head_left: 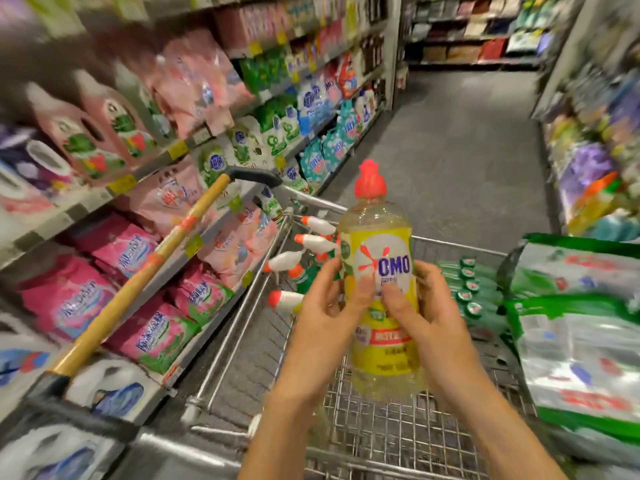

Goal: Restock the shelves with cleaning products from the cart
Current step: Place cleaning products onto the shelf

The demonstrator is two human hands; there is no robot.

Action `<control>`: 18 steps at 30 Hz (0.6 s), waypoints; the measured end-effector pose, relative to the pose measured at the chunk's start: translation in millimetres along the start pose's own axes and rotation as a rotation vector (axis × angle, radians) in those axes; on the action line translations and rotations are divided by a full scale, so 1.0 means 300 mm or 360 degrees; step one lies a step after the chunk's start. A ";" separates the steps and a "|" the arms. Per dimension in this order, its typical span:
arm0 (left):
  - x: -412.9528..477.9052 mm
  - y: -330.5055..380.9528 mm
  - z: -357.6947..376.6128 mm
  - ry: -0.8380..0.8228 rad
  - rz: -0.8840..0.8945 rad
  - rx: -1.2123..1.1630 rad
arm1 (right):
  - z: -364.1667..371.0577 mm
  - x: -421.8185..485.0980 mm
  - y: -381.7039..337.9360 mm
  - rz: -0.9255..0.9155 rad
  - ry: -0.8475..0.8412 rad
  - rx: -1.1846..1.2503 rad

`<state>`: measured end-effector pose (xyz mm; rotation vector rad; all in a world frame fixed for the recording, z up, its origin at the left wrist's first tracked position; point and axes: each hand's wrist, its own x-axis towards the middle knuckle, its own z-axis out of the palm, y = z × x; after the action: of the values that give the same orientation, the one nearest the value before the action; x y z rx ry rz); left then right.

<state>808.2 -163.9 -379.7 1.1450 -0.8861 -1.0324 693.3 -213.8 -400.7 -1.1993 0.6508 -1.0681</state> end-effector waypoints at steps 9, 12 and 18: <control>-0.174 0.047 0.145 0.0026 0.0114 -0.0034 | -0.076 -0.201 -0.131 -0.0008 0.0051 0.0082; -0.221 0.050 0.167 -0.0112 0.0079 0.0002 | -0.086 -0.284 -0.175 -0.0082 0.0184 0.0126; -0.325 0.065 0.207 -0.0458 0.0149 -0.0022 | -0.066 -0.486 -0.250 -0.0224 0.0482 0.0045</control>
<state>724.9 -86.4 -351.7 0.9472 -1.1468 -1.1415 595.7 -89.5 -353.2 -1.0803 0.7894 -1.3892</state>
